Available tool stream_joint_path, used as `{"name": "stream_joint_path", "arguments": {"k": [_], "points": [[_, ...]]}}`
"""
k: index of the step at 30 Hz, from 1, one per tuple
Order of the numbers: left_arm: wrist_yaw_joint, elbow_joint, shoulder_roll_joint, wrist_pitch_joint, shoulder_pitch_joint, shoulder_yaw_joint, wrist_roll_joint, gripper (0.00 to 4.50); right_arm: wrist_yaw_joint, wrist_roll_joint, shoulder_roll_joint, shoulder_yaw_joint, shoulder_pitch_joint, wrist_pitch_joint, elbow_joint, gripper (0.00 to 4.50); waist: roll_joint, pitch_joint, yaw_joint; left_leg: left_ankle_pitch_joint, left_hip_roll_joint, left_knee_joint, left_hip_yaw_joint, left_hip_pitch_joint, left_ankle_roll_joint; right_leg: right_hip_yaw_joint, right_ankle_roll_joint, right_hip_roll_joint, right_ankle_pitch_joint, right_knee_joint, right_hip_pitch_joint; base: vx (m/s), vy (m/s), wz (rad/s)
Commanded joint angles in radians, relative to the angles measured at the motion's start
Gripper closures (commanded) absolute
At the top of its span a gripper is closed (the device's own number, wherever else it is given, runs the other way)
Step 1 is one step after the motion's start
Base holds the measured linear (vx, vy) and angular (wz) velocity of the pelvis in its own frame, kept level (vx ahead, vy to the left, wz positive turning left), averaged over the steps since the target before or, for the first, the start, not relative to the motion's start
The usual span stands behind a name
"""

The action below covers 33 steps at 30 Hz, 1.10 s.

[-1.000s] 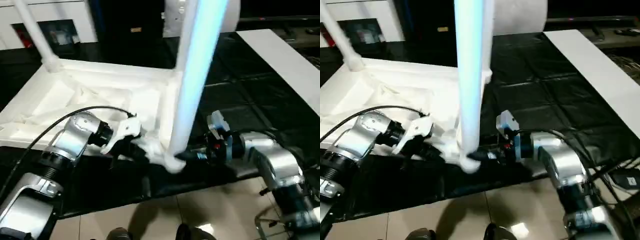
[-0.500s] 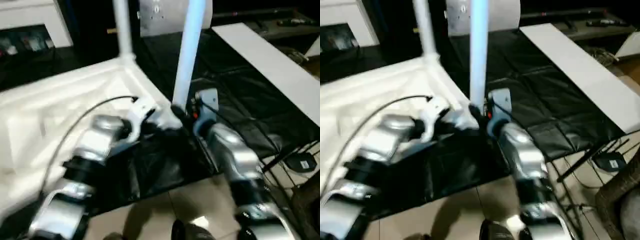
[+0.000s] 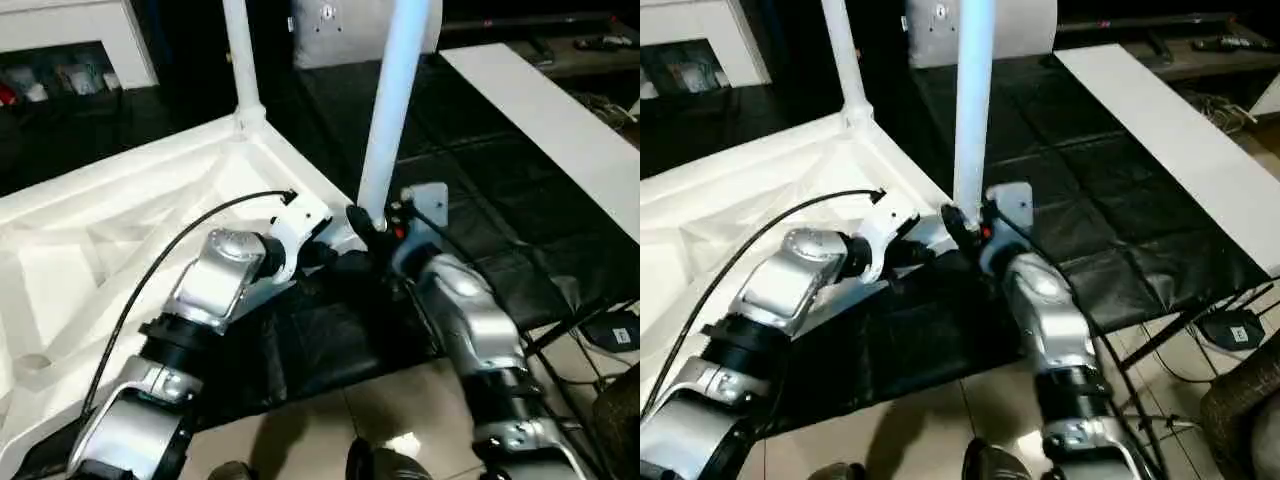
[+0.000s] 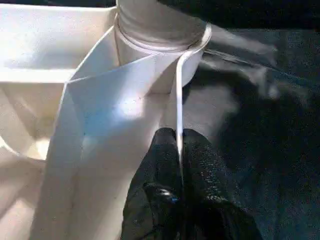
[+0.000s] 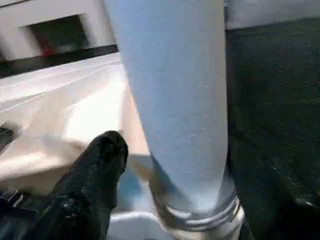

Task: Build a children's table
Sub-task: Rotate leg to tighten

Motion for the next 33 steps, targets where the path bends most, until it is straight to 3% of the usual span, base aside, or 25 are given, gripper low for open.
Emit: {"name": "stream_joint_path", "arguments": {"k": [1, 4, 6, 10, 13, 19, 20, 21, 22, 26, 27, 29, 33], "points": [[-0.115, 0.002, 0.033, -0.078, 0.010, -0.025, -0.044, 4.50, 0.190, 0.038, -0.094, 0.045, 0.036, 0.038, -0.077, 0.78, 0.003, -0.072, 0.005, 0.025, 0.007, -0.047, 0.007, -0.012, 0.212, 0.064, -0.164, -0.060, -0.185, -0.059, 0.096, 0.000, 0.000, 0.00], [-0.208, 0.012, 0.074, -0.136, 0.016, -0.035, -0.068, 4.50, 0.315, 0.058, -0.188, 0.057, 0.051, 0.036, -0.099, 0.44, -0.002, -0.071, 0.014, 0.004, 0.008, -0.048, 0.010, -0.010, 0.213, 0.066, -0.150, -0.063, -0.234, -0.065, 0.094, 0.000, 0.000, 0.00], [-0.307, 0.008, 0.120, -0.189, 0.024, -0.064, -0.083, 4.50, 0.404, 0.078, -0.252, 0.061, 0.048, 0.027, -0.100, 0.44, -0.001, -0.068, 0.018, -0.023, 0.011, -0.052, 0.010, -0.010, 0.183, 0.066, -0.138, -0.066, -0.298, -0.071, 0.091, 0.000, 0.000, 0.00], [-0.419, 0.002, 0.170, -0.250, 0.030, -0.100, -0.088, 4.50, 0.534, 0.100, -0.320, 0.083, 0.038, 0.037, -0.093, 0.44, 0.000, -0.068, 0.032, -0.042, 0.016, -0.054, 0.010, -0.004, 0.163, 0.068, -0.140, -0.066, -0.315, -0.071, 0.086, 0.000, 0.000, 0.00], [-0.558, 0.019, 0.232, -0.363, 0.024, -0.157, -0.077, 4.50, 0.703, 0.121, -0.387, 0.131, 0.013, 0.034, -0.061, 0.44, -0.007, -0.068, 0.041, -0.044, 0.018, -0.055, 0.011, -0.003, 0.165, 0.070, -0.142, -0.067, -0.310, -0.068, 0.085, 0.000, 0.000, 0.00], [-0.650, 0.041, 0.260, -0.431, 0.003, -0.185, -0.076, 4.50, 0.816, 0.124, -0.401, 0.167, -0.036, 0.017, -0.003, 0.71, -0.005, -0.074, 0.052, -0.001, 0.021, -0.051, 0.011, -0.006, 0.168, 0.070, -0.168, -0.069, -0.253, -0.055, 0.086, 0.000, 0.000, 0.00], [-0.682, 0.053, 0.268, -0.455, -0.011, -0.200, -0.070, 4.50, 0.865, 0.133, -0.398, 0.184, -0.058, 0.018, 0.015, 0.82, -0.012, -0.075, 0.050, 0.001, 0.022, -0.051, 0.012, -0.007, 0.169, 0.071, -0.169, -0.069, -0.247, -0.054, 0.088, 0.000, 0.000, 0.00], [-0.692, 0.059, 0.271, -0.463, -0.017, -0.206, -0.069, 4.50, 0.884, 0.138, -0.400, 0.191, -0.064, 0.016, 0.019, 0.89, -0.010, -0.075, 0.052, 0.005, 0.019, -0.050, 0.011, -0.009, 0.172, 0.070, -0.171, -0.069, -0.246, -0.052, 0.090, 0.000, 0.000, 0.00], [-0.698, 0.063, 0.272, -0.470, -0.020, -0.209, -0.069, 4.50, 0.895, 0.143, -0.401, 0.197, -0.067, 0.017, 0.018, 0.97, -0.014, -0.074, 0.053, 0.004, 0.020, -0.050, 0.013, -0.009, 0.172, 0.071, -0.168, -0.071, -0.249, -0.053, 0.089, 0.000, 0.000, 0.00], [-0.727, 0.075, 0.263, -0.500, -0.035, -0.219, -0.075, 4.50, 0.936, 0.158, -0.394, 0.218, -0.082, 0.037, 0.018, 1.32, -0.013, -0.075, 0.060, 0.005, 0.018, -0.050, 0.013, -0.008, 0.160, 0.071, -0.149, -0.070, -0.282, -0.055, 0.089, 0.000, 0.000, 0.00], [-0.735, 0.077, 0.259, -0.505, -0.040, -0.223, -0.080, 4.50, 0.947, 0.155, -0.389, 0.226, -0.088, 0.035, 0.022, 1.41, -0.019, -0.073, 0.060, 0.002, 0.018, -0.051, 0.014, -0.008, 0.159, 0.070, -0.145, -0.069, -0.292, -0.058, 0.088, 0.000, 0.000, 0.00], [-0.742, 0.082, 0.253, -0.509, -0.048, -0.228, -0.083, 4.50, 0.962, 0.151, -0.383, 0.235, -0.095, 0.034, 0.033, 1.58, -0.015, -0.072, 0.061, -0.004, 0.020, -0.051, 0.013, -0.008, 0.149, 0.070, -0.143, -0.070, -0.305, -0.058, 0.087, 0.000, 0.000, 0.00], [-0.743, 0.110, 0.249, -0.535, -0.063, -0.239, -0.081, 4.50, 0.988, 0.153, -0.376, 0.246, -0.104, 0.042, 0.048, 1.92, -0.016, -0.071, 0.061, -0.014, 0.021, -0.051, 0.012, -0.006, 0.142, 0.071, -0.151, -0.069, -0.299, -0.058, 0.085, 0.000, 0.000, 0.00]]}}
